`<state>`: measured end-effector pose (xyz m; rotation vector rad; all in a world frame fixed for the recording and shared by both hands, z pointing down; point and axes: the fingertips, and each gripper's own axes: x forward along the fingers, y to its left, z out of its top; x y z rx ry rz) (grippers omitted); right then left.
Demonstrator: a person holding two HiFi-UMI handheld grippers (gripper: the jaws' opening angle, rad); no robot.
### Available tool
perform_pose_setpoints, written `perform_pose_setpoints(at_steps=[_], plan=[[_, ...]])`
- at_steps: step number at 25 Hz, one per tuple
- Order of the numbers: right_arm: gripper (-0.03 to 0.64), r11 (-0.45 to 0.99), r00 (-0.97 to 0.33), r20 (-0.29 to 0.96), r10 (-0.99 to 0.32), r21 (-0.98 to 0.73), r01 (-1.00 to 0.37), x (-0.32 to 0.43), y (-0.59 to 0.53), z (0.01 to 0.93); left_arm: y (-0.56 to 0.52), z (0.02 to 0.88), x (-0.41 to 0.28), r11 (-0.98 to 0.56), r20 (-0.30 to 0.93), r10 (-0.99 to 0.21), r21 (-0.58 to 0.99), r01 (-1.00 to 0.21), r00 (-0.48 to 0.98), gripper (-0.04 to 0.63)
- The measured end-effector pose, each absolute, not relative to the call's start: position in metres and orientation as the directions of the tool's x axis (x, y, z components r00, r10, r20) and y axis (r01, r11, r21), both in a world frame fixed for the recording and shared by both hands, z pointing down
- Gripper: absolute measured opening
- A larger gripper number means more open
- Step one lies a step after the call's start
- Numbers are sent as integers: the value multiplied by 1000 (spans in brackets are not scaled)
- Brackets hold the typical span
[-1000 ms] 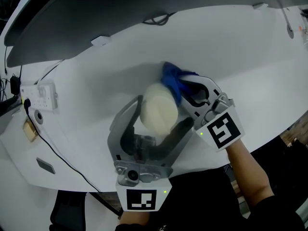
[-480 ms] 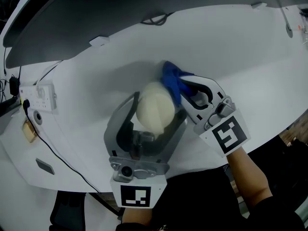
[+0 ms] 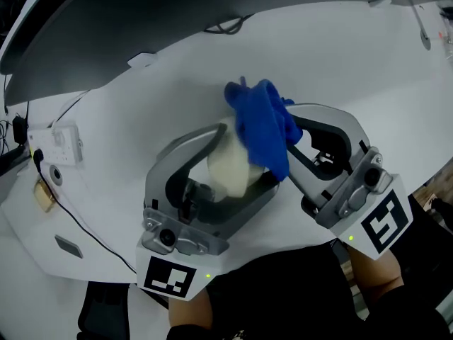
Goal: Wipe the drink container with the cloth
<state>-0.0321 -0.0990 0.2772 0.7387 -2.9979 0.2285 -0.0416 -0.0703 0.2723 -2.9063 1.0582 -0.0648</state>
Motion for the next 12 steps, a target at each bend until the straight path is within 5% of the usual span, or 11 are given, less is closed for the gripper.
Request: perform_pose_setpoints(at_steps=[12], plan=[[41, 825, -785, 480, -392, -193, -531, -33, -92, 414, -73, 274, -51, -756, -14, -655, 7, -655, 756, 285]])
